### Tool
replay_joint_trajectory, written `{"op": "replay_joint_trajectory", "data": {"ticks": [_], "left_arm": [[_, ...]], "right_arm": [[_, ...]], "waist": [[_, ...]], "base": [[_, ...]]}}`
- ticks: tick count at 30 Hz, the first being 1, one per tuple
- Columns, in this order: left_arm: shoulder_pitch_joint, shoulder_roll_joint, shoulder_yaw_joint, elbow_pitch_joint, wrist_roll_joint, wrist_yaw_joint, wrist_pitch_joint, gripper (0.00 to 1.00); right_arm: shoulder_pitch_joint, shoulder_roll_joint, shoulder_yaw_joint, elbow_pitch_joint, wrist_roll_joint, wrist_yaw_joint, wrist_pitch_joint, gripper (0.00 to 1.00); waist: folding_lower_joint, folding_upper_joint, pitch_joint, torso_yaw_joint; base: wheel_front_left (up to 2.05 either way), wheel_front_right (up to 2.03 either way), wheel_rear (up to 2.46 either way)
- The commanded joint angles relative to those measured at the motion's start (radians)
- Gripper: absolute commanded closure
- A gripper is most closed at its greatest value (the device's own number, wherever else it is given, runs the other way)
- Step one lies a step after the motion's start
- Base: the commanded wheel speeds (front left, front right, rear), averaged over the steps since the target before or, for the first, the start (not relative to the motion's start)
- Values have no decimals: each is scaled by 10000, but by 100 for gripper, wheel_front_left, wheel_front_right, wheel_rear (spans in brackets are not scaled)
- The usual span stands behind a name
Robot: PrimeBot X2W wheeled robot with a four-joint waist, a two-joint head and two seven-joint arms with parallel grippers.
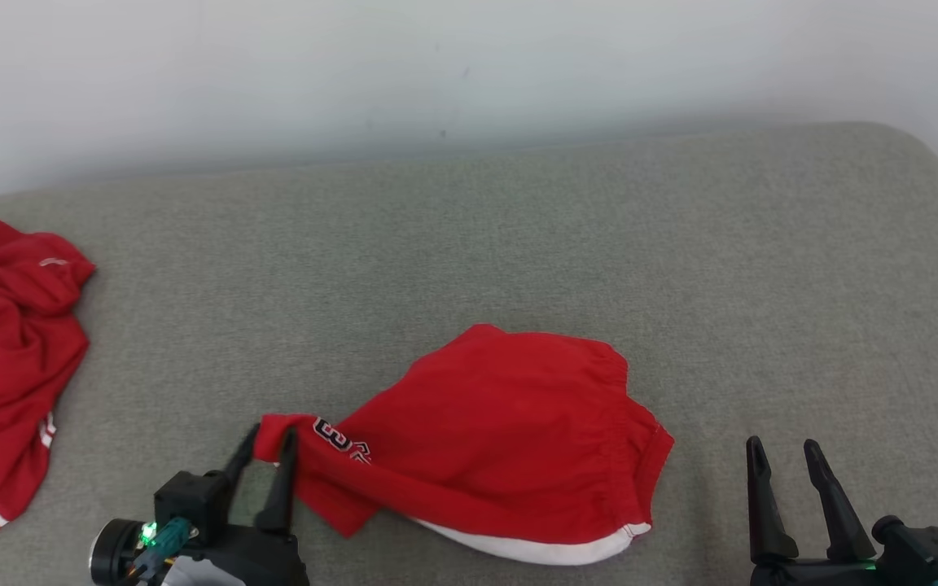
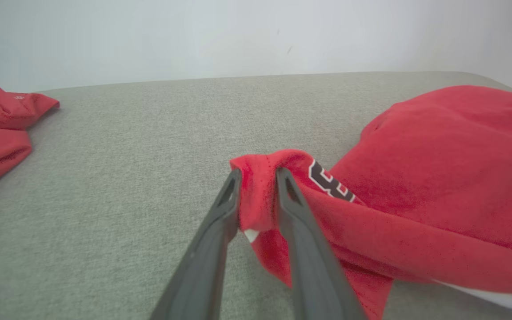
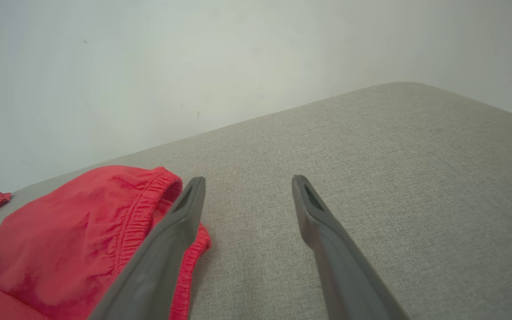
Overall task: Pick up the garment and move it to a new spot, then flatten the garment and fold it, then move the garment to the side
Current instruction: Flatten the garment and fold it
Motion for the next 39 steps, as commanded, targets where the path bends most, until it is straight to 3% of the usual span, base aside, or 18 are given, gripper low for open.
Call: {"op": "replay_joint_trajectory", "data": {"ticks": [1, 12, 23, 30, 39], "left_arm": [[263, -39, 115, -199, 128, 70, -38, 0], [1863, -170, 1294, -2781, 790, 425, -42, 0], [3411, -688, 2197, -4611, 1518, 680, -43, 0], [3574, -929, 2299, -4819, 1765, 542, -42, 0], [3318, -1076, 2148, -4646, 1860, 369, -43, 0]], "right_arm": [[23, 33, -38, 23, 12, -27, -4, 0], [297, 116, -161, 25, -7, -27, -4, 0], [382, 64, -121, 104, 40, -27, -4, 0], [-145, -421, 470, 319, -4, -27, -4, 0], [-2130, -1253, 1422, 1948, 453, -27, 449, 0]], "waist": [[-1, -1, -165, 188], [-1, -1, -627, 855], [-1, -1, -691, 929], [-1, -1, -773, 1017], [-1, -1, -683, 1287]], "base": [[0, 0, 0], [0, 0, 0], [0, 0, 0], [0, 0, 0], [0, 0, 0]]}}
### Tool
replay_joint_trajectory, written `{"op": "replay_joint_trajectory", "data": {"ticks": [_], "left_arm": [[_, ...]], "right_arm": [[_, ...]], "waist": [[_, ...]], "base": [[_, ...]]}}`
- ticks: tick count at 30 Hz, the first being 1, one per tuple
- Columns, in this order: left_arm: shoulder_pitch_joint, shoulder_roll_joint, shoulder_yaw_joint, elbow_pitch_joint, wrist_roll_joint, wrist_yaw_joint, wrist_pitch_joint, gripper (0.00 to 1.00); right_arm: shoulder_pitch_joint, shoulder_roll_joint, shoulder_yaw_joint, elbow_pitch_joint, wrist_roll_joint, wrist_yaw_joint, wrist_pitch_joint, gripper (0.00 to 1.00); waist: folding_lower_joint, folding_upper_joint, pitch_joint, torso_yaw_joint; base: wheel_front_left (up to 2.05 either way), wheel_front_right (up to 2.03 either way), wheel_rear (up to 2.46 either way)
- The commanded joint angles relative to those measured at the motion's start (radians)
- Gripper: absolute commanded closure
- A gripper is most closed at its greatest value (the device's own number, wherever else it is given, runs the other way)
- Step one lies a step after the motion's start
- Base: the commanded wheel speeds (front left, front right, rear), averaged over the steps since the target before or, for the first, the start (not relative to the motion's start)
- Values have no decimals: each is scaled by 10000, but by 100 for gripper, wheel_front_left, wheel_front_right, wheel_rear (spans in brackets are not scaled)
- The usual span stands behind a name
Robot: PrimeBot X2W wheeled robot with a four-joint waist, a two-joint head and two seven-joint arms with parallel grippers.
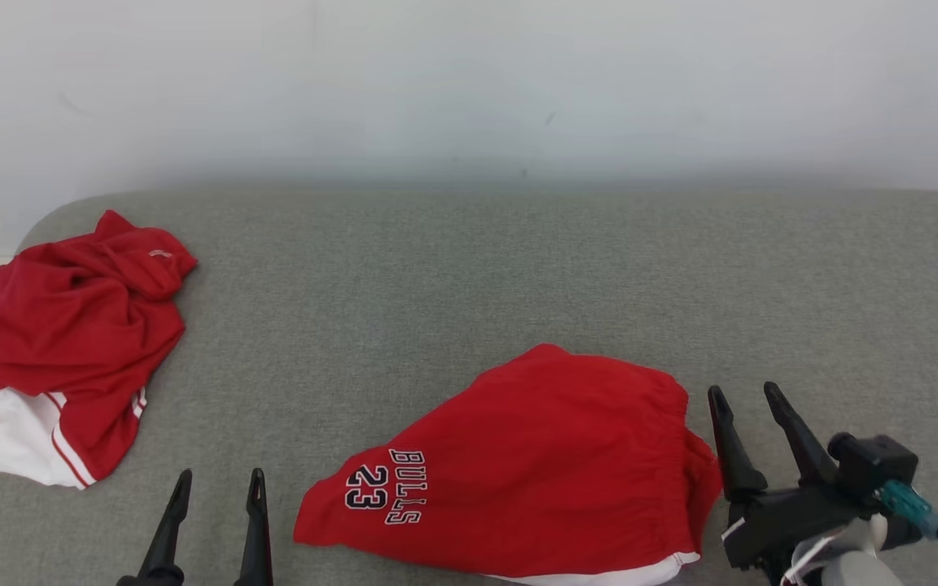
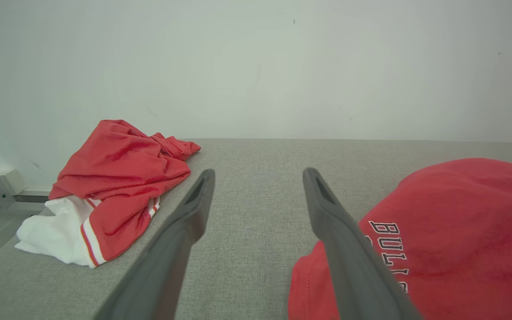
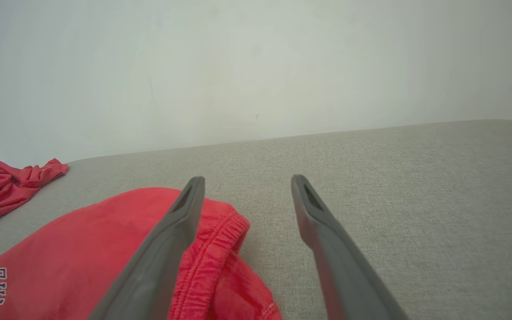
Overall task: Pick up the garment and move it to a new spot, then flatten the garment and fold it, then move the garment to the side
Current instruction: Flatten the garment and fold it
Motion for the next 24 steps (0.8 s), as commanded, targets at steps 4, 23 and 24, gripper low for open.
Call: {"op": "replay_joint_trajectory", "data": {"ticks": [4, 23, 24], "left_arm": [[-193, -64, -46, 125, 11, -66, -36, 0], [-371, -154, 89, 402, 13, -190, -36, 0], [-349, -155, 104, 413, 5, -196, -36, 0]], "right_arm": [[-920, -188, 430, 1218, 365, -25, 264, 0], [-2280, -337, 2080, 3657, 2287, -25, -24, 100], [-2335, -397, 2136, 3593, 2270, -27, -130, 100]], "waist": [[0, 0, 223, 405], [0, 0, 415, 878], [0, 0, 384, 851]], "base": [[0, 0, 0], [0, 0, 0], [0, 0, 0]]}}
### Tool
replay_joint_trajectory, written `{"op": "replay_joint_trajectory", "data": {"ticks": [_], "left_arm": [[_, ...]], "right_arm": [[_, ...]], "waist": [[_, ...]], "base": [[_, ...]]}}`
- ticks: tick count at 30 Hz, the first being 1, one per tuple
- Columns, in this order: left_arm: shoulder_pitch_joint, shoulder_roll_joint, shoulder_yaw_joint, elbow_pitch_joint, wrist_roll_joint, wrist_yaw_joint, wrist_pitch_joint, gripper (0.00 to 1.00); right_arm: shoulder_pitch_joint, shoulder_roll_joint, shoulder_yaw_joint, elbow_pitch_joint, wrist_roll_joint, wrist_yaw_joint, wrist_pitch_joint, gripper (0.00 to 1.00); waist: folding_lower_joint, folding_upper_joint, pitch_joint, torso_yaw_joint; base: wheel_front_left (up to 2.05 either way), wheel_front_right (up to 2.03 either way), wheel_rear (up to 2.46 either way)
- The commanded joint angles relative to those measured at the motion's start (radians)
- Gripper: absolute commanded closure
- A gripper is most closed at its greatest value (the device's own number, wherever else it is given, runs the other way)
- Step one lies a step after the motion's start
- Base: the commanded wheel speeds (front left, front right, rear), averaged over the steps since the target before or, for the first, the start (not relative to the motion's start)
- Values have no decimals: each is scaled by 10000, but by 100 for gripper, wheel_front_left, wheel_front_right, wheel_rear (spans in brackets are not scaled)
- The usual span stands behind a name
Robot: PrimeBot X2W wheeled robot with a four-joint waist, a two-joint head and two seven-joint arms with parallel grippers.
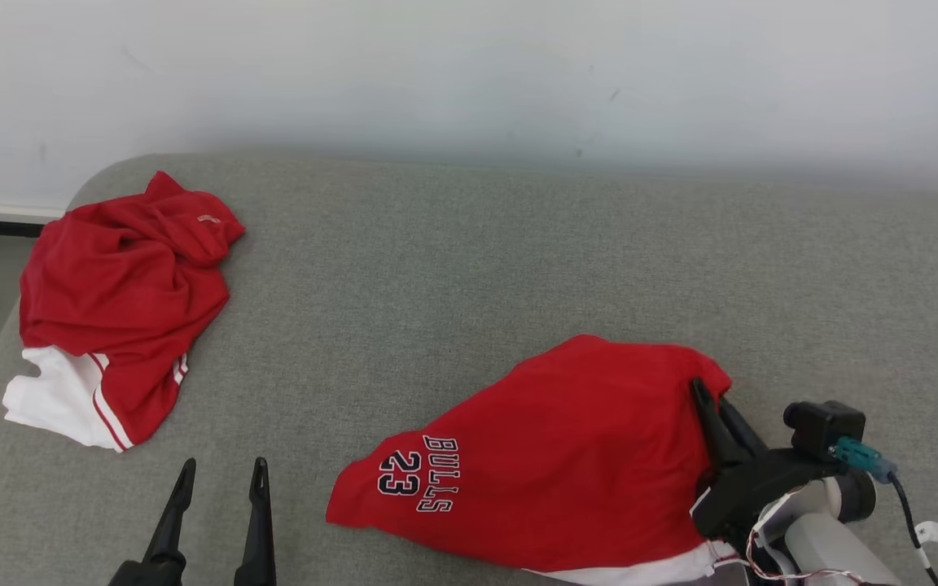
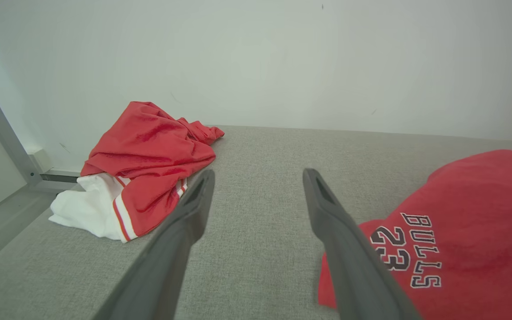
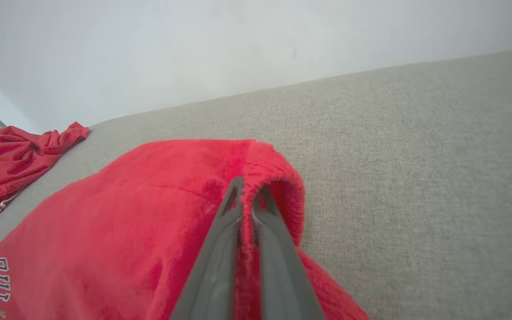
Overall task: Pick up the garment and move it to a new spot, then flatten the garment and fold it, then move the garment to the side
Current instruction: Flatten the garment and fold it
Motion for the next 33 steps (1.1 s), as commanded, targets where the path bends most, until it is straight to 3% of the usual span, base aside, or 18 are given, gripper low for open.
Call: {"op": "replay_joint_trajectory", "data": {"ticks": [1, 5, 11, 16, 27, 28, 29, 30, 33], "left_arm": [[85, -25, 33, 15, -13, 17, -34, 0], [155, -32, 51, 42, -22, -10, -36, 0], [295, -33, 100, 116, -58, -41, -36, 0], [344, -37, 80, 171, -72, -64, -36, 0], [261, -35, -85, 318, -150, -23, -36, 0], [289, -35, -91, 317, -146, -3, -35, 0], [294, -37, -86, 329, -146, 1, -35, 0], [277, -35, -40, 358, -149, -13, -35, 0], [316, -37, -50, 366, -145, -25, -36, 0]], "right_arm": [[-107, -71, 71, -115, -16, -25, -116, 100], [34, -168, 236, -792, -15, -26, -301, 100], [1495, -200, 446, -3127, -172, -26, -342, 100], [2911, -216, 751, -4348, -526, -26, -71, 100], [4314, -7, 1344, -4621, -811, -26, 671, 100], [4302, -8, 1277, -4621, -856, -27, 615, 83], [4272, -22, 1213, -4631, -894, -26, 553, 51], [4230, -26, 1136, -4671, -907, -26, 466, 0], [4141, -122, 872, -4854, -1039, -26, 238, 0]], "waist": [[0, -1, -73, -80], [0, -1, -178, -230], [0, -1, -264, -515], [0, -1, -292, -777], [0, -1, -361, -1178], [0, -1, -377, -1199], [0, -1, -383, -1218], [0, -1, -388, -1243], [0, -1, -427, -1304]], "base": [[0, 0, 0], [0, 0, 0], [0, 0, 0], [0, 0, 0], [0, 0, 0], [0, 0, 0], [0, 0, 0], [0, 0, 0], [0, 0, 0]]}}
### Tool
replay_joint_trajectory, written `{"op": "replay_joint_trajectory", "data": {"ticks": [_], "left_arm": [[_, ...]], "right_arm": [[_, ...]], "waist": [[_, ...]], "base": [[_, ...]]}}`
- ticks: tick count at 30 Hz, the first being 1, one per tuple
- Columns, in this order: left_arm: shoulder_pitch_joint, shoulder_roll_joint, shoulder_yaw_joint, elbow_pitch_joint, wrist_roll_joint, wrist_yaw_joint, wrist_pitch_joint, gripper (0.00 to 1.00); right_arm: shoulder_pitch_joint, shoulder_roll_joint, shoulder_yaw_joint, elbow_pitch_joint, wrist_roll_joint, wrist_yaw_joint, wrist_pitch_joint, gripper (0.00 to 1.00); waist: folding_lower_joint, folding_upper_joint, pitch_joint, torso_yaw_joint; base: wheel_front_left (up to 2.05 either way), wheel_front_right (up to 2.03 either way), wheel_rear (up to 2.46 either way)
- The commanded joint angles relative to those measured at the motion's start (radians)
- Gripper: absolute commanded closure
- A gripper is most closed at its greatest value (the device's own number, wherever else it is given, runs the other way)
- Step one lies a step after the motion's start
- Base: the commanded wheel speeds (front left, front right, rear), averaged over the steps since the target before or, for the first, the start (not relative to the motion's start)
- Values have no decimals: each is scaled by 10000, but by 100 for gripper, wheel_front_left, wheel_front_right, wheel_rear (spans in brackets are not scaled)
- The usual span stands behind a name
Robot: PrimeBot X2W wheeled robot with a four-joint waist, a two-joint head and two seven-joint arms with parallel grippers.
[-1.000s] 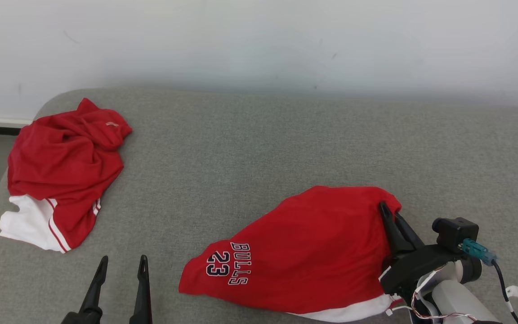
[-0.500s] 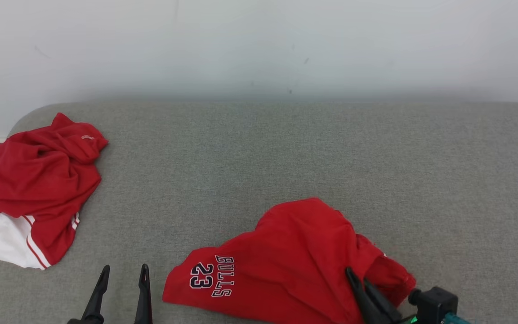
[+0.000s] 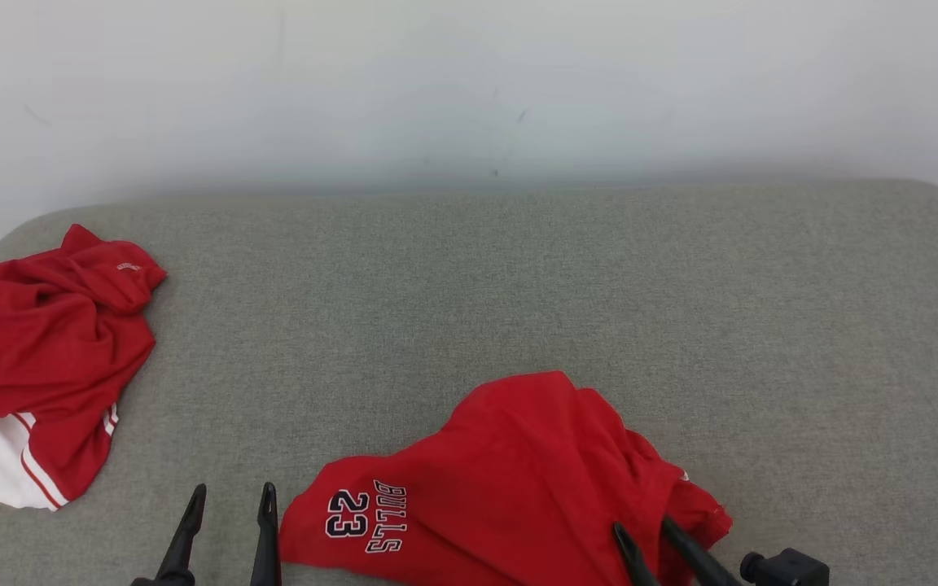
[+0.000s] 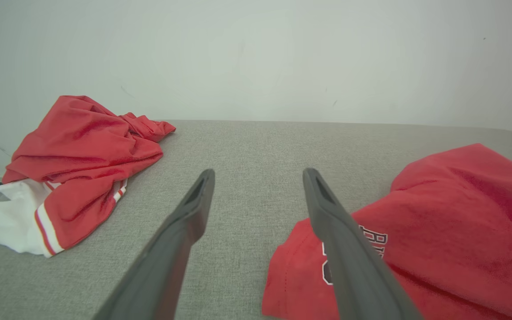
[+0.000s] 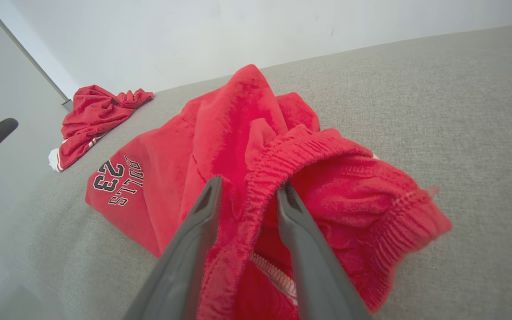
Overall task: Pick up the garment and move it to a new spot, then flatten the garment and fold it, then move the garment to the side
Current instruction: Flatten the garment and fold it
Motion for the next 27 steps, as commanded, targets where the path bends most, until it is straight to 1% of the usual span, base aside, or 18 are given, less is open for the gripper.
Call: {"op": "replay_joint_trajectory", "data": {"ticks": [1, 10, 15, 18, 21, 27], "left_arm": [[70, -11, 4, 3, -22, 9, -36, 0], [122, -12, 41, -45, 2, -20, -36, 0], [137, -12, 81, -107, 37, -7, -35, 0], [120, -15, 80, -126, 52, -20, -36, 0], [78, -14, 52, -148, 86, -13, -35, 0], [-24, -12, 67, -241, 188, -20, -35, 0]], "right_arm": [[-67, -64, -108, -158, -131, -26, -133, 0], [192, -389, -1119, -1131, -53, -27, -298, 0], [-23, -738, -1856, -1427, -288, -26, -49, 0], [-346, -973, -2208, -1270, -329, -27, 135, 0], [-658, -1146, -2355, -956, -419, -26, 369, 0], [-1216, -1206, -2077, 8, -293, -26, 705, 0]], "waist": [[0, 0, -34, -34], [0, 0, -152, -45], [0, 0, -157, -44], [0, 0, -149, -43], [0, 0, -140, 0], [0, 0, -58, 162]], "base": [[0, 0, 0], [0, 0, 0], [0, 0, 0], [0, 0, 0], [0, 0, 0], [0, 0, 0]]}}
